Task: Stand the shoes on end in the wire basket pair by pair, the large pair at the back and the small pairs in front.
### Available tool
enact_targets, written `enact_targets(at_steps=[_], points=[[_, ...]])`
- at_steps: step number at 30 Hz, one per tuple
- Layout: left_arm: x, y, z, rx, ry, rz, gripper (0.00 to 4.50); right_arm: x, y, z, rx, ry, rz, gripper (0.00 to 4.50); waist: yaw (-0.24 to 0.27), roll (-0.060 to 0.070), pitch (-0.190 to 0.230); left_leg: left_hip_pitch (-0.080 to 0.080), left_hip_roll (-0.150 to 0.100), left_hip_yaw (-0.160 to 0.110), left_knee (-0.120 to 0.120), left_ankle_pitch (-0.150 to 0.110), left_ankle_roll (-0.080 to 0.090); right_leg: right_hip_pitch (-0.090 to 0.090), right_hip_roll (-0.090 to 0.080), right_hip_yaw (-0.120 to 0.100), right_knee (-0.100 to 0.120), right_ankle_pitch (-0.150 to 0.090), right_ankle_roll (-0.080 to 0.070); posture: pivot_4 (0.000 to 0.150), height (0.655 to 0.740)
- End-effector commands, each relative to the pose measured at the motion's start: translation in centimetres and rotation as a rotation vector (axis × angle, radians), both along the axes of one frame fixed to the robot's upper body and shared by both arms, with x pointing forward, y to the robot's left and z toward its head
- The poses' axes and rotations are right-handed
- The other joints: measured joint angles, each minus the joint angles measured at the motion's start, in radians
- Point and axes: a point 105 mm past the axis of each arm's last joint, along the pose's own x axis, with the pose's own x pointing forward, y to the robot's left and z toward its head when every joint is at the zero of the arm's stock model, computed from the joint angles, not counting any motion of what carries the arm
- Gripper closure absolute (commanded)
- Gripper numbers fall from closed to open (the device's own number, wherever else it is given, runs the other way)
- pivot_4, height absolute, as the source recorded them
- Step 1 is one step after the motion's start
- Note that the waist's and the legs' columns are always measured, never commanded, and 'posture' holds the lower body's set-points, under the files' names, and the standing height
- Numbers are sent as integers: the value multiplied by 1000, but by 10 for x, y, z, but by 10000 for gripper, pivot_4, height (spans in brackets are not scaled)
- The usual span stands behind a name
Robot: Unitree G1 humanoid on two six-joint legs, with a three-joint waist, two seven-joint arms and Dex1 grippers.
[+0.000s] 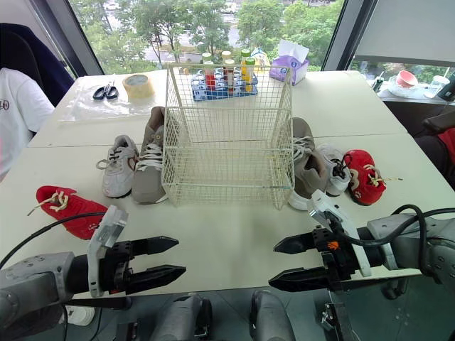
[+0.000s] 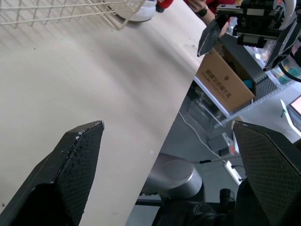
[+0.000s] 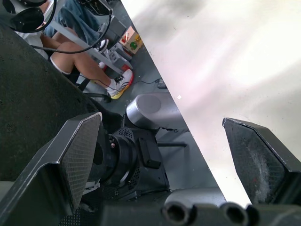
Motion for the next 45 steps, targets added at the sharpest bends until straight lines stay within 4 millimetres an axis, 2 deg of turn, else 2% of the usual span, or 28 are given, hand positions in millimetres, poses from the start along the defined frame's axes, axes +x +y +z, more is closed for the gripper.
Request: enact_targets(at_steps=[1,24,29,31,34,37,39,40,42,45], points=[[0,-3,5,-23,-25,-3,118,-2,3,5,8,-21,14,0,0,0,0,0,0,0,0,0,0,0,0,0,0,0,0,1500,7400],[6,-4,10,-35,-60,-10,118,6,11,10,55,-68,-31,0,0,0,0,0,0,0,0,0,0,0,0,0,0,1,-2,1500,7400],[6,-4,10,-31,-70,-1,118,-2,14,16,79,-37,18,0,0,0,0,0,0,0,0,0,0,0,0,0,1,1,-2,1500,7400],[7,-5,18,-70,-80,-1,118,3,14,30,123,-69,9,0,0,0,0,0,0,0,0,0,0,0,0,0,1,1,-2,1500,7400],[14,-8,44,-118,-154,-22,118,16,13,73,259,-155,-15,0,-1,0,0,0,0,0,1,0,0,0,0,0,1,1,-2,1500,7400],[37,-10,91,-172,-311,-30,118,48,-2,144,493,-348,-178,0,4,0,0,2,0,-1,2,0,0,2,1,0,2,2,-3,1500,7400],[45,-15,112,-198,-374,-39,118,64,-21,179,622,-444,-324,0,6,-1,0,2,-1,-2,3,1,0,4,1,0,2,2,-3,1500,7400],[45,-19,117,-204,-387,-53,118,72,-31,186,643,-482,-408,0,5,-2,-1,2,-1,-2,2,1,0,4,1,0,2,2,-3,1500,7400],[37,-28,122,-231,-376,-105,118,81,-46,184,622,-532,-527,0,2,-2,-1,2,-1,-1,2,0,1,4,1,1,1,3,2,1500,7400],[28,-36,119,-242,-344,-158,118,93,-64,165,546,-593,-702,0,-1,-2,-1,1,-2,-1,1,1,0,4,-1,1,3,2,7,1500,7400]])
